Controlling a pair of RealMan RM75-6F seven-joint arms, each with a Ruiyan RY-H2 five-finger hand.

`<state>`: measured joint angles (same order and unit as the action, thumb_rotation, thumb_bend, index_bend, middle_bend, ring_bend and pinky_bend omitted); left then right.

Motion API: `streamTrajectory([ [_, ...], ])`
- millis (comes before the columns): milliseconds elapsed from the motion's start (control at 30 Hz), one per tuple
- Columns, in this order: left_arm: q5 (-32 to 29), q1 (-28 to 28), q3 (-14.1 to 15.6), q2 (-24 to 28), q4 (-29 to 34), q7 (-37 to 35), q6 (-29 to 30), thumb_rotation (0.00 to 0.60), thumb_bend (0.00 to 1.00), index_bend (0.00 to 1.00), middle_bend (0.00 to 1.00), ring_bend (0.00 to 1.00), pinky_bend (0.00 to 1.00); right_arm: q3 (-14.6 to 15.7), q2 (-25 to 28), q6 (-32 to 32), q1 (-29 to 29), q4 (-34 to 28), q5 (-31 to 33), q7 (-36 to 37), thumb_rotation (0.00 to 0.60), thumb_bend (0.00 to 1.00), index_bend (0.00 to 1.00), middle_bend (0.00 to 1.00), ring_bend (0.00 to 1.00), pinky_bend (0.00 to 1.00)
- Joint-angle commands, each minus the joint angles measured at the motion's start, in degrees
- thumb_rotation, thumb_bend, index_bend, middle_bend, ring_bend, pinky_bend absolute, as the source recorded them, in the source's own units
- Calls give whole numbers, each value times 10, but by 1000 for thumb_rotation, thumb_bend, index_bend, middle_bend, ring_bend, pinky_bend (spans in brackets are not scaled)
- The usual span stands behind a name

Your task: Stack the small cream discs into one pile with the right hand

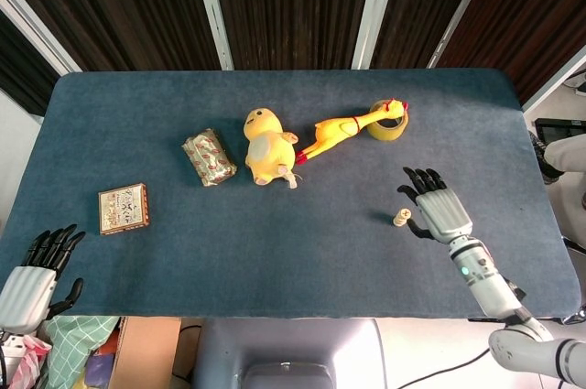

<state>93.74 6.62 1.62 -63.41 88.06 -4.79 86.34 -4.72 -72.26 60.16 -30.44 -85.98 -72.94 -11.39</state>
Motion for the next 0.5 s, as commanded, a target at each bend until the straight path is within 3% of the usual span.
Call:
streamTrajectory([
  [33, 4, -3, 0, 0, 0, 0, 8, 600, 469, 0, 0, 0, 57, 35, 34, 104, 75, -39, -70, 58, 600, 457, 264, 52, 0, 0],
  [133, 11, -8, 3, 0, 0, 1, 17, 600, 469, 0, 0, 0, 57, 69, 26, 193, 136, -30, -118, 49, 600, 420, 228, 41, 0, 0],
  [233, 24, -5, 6, -3, -6, -2, 18, 600, 468, 0, 0, 0, 56, 107, 25, 237, 184, -37, -144, 40, 600, 359, 157, 10, 0, 0],
  [400, 30, -4, 8, -7, -7, 6, 19, 600, 469, 0, 0, 0, 56, 104, 28, 322, 225, -50, -192, 42, 600, 324, 65, 0, 0, 0],
  [500, 30, -5, 6, -11, -8, 12, 24, 600, 468, 0, 0, 0, 55, 101, 30, 323, 232, -48, -191, 38, 600, 323, 47, 0, 0, 0],
])
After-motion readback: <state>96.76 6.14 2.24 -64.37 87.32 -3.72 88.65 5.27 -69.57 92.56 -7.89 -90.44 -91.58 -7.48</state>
